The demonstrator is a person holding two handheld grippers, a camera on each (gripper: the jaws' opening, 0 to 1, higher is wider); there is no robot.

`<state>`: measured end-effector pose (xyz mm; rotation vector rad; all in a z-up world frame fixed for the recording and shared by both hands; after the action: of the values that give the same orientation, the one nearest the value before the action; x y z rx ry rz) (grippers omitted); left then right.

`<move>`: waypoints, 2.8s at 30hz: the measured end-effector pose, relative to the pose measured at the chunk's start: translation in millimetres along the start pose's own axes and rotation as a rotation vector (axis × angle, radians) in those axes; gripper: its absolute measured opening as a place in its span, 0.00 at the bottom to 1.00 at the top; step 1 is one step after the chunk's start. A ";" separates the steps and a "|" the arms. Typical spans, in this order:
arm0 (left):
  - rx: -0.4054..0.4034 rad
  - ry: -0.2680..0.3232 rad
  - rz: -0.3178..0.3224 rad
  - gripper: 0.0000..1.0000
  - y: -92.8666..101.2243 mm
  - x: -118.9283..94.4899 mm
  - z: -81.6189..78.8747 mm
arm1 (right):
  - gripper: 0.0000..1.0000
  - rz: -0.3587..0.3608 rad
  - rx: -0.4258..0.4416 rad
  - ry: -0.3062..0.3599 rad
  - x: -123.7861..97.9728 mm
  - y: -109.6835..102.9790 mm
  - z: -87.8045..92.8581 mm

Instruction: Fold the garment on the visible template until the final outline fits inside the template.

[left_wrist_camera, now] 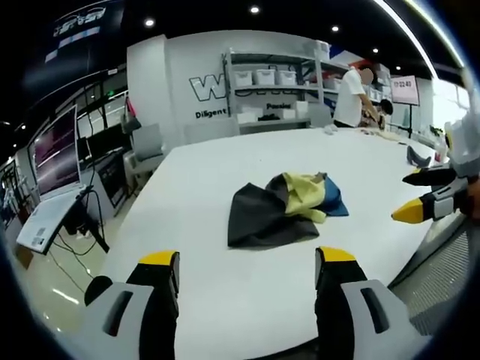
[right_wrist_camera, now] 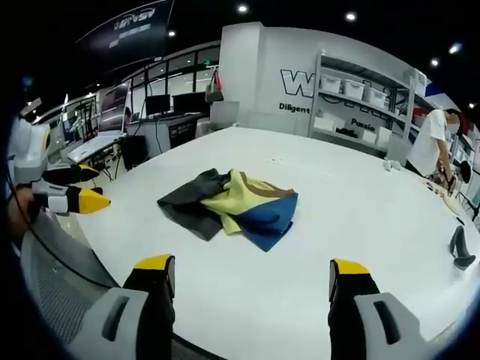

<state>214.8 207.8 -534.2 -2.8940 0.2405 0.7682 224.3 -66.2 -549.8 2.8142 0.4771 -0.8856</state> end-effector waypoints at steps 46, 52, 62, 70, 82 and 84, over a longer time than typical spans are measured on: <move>-0.058 -0.022 0.006 0.72 -17.8 23.3 -14.4 | 0.82 -0.034 0.123 0.035 12.4 23.5 -19.9; -0.089 -0.015 0.042 0.72 -17.7 43.2 -30.8 | 0.78 -0.072 0.119 0.042 29.8 28.6 -39.3; -0.028 -0.034 0.079 0.72 -10.7 75.6 -44.8 | 0.76 -0.093 0.070 0.030 64.4 33.8 -56.2; 0.006 -0.112 0.176 0.68 11.7 108.4 -36.4 | 0.71 -0.111 0.033 -0.018 95.3 34.8 -51.1; 0.092 -0.162 0.198 0.57 27.8 150.2 -21.1 | 0.59 -0.107 0.061 -0.094 137.5 41.8 -31.4; 0.095 -0.177 0.197 0.51 28.3 154.9 -17.4 | 0.56 -0.110 0.069 -0.098 142.8 42.2 -30.2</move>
<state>350.5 158.7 -599.5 -2.7215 0.5313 1.0083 365.5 -62.4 -605.8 2.8122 0.6039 -1.0751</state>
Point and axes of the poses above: the point that each gripper's makers call its tool centre point, and the gripper's own axes: x roughly forward along the fingers, y roughly to its right, z roughly out of its underside, the point moved 4 cm from there along -x, roughly backward along the fingers, and after that the axes turned 4 degrees about -y, right-handed, at the moved point
